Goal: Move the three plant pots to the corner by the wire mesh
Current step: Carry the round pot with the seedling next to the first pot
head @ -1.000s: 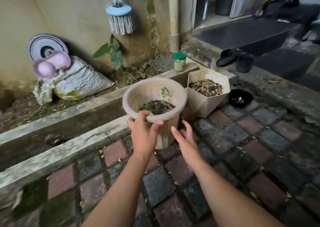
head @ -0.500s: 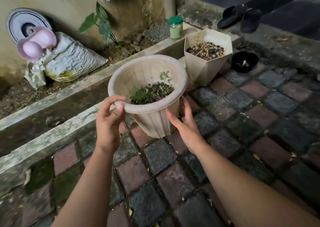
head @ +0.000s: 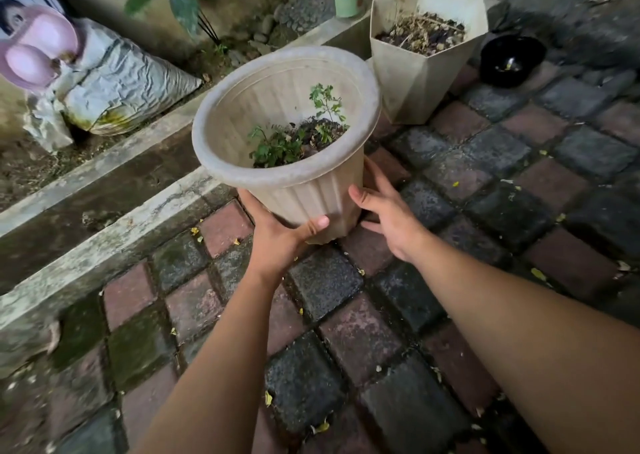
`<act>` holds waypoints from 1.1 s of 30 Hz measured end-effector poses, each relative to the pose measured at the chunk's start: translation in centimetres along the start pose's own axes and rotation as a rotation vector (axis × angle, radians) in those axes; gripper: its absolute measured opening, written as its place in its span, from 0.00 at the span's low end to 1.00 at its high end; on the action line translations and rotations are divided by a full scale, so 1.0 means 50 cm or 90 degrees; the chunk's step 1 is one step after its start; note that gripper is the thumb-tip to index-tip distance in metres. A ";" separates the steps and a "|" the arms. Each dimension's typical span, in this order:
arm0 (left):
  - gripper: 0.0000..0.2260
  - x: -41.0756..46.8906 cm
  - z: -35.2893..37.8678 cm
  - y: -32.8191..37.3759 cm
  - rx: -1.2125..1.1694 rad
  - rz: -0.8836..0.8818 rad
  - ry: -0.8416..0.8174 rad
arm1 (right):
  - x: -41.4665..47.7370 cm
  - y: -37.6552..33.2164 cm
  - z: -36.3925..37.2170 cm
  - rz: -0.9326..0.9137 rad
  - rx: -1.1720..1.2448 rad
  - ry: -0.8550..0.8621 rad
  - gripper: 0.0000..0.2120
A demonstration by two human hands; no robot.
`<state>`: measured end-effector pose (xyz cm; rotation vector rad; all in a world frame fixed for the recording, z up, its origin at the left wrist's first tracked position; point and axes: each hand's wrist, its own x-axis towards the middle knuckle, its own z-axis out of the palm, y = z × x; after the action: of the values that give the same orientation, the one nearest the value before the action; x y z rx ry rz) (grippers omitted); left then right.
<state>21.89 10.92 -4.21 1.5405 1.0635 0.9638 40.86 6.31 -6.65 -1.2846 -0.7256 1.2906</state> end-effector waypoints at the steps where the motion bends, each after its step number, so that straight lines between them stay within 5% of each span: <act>1: 0.53 0.007 -0.001 -0.010 0.011 0.016 -0.007 | 0.004 -0.002 -0.002 0.005 0.004 -0.017 0.37; 9: 0.56 0.008 -0.004 -0.009 -0.006 0.040 0.015 | -0.002 0.002 0.016 -0.044 0.060 -0.041 0.26; 10: 0.58 0.010 -0.007 -0.006 -0.004 0.050 0.010 | -0.011 -0.004 0.016 -0.047 0.064 -0.044 0.30; 13: 0.63 0.018 -0.009 0.021 -0.021 0.082 0.000 | -0.044 -0.029 0.033 -0.029 0.104 -0.002 0.68; 14: 0.65 0.021 -0.008 0.034 -0.025 0.100 -0.001 | -0.052 -0.040 0.041 -0.046 0.129 0.010 0.70; 18: 0.66 0.033 -0.003 0.085 -0.039 0.149 0.014 | -0.068 -0.101 0.065 -0.122 0.129 0.049 0.54; 23: 0.65 0.048 -0.017 0.170 -0.070 0.186 0.027 | -0.069 -0.207 0.073 -0.180 0.061 0.017 0.60; 27: 0.59 0.050 -0.046 0.230 -0.056 0.195 0.023 | -0.059 -0.315 0.073 -0.204 0.032 -0.029 0.46; 33: 0.51 0.047 -0.064 0.318 -0.109 0.244 0.146 | -0.070 -0.446 0.145 -0.298 -0.023 -0.043 0.43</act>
<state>22.21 12.08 12.15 1.5448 0.8267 1.4857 39.45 9.22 16.82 -1.0220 -1.0318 0.9439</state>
